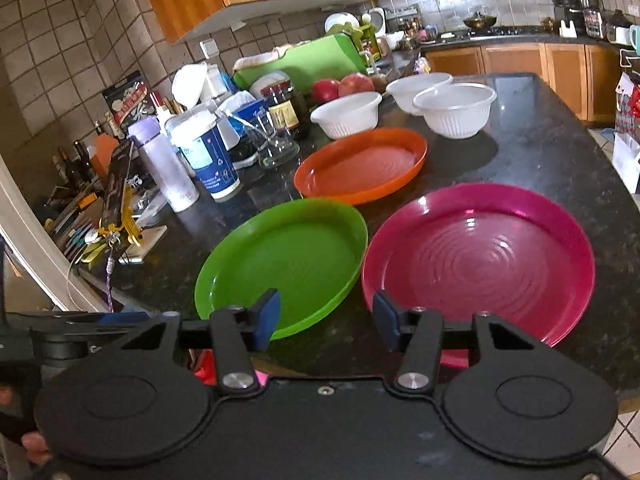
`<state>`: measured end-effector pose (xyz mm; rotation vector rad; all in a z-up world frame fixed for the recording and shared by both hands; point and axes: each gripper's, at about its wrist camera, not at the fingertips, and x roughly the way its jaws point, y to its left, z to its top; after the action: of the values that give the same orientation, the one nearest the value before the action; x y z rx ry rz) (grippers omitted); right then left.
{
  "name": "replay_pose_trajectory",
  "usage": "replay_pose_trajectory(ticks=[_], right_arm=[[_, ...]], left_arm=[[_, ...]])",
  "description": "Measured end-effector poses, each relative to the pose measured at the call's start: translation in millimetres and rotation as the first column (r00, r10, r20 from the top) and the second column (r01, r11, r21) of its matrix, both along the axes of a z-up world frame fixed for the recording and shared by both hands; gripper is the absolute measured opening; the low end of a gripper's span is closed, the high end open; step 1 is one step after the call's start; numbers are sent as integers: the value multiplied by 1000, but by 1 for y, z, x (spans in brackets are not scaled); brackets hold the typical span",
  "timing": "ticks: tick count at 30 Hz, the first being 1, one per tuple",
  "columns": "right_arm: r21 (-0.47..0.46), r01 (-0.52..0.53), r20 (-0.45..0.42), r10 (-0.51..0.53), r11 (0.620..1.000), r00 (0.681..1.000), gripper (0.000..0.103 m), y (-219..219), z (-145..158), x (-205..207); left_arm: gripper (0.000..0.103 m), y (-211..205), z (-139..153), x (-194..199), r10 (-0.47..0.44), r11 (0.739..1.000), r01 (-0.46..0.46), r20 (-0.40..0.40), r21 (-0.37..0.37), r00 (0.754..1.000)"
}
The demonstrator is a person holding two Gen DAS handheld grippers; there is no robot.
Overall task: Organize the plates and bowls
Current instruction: 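Move both tools down to the rim of the green plate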
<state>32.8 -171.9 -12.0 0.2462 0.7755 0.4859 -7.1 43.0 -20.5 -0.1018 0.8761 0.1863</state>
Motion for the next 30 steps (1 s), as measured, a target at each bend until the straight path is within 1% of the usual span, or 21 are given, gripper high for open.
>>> replay_pose_trajectory(ticks=[3,5,7,9,12,14,19,21,23,26,30], right_arm=[[-8,-8,-32,8,1000,999,47,7,-5,5],[-10,-3,-59,2,1000,998,46,12,-8,9],[-13,4,-78,-5,1000,997,42,18,-11,12],[-20,21,-101,-23,1000,995,33,22,-13,15],[-18,52,-133,-53,999,990,30,30,-17,21],[-38,85,-144,-90,996,986,29,35,-19,25],[-66,170,-177,-179,983,968,28,41,-24,33],[-76,198,-182,-208,977,961,28,43,-25,35],[-87,218,-188,-231,972,955,27,44,-26,38],[-95,247,-194,-262,964,946,22,46,-28,42],[-112,269,-187,-286,957,940,18,50,-28,48]], left_arm=[[64,6,2,4,-25,1000,25,-12,-4,1000],[64,12,3,12,-48,999,48,-15,-9,999],[62,17,4,21,-77,997,77,-13,-6,997],[58,22,4,30,-106,994,106,-17,2,994],[58,31,3,48,-155,988,155,-30,-5,987],[54,36,1,60,-190,982,190,-46,-9,981],[53,47,-5,85,-271,963,269,-81,-28,959],[46,50,-7,94,-299,954,298,-94,-26,950],[46,52,-9,103,-321,947,320,-107,-27,941],[46,53,-12,113,-359,933,357,-118,-41,926],[46,53,-14,125,-397,918,394,-131,-52,908]])
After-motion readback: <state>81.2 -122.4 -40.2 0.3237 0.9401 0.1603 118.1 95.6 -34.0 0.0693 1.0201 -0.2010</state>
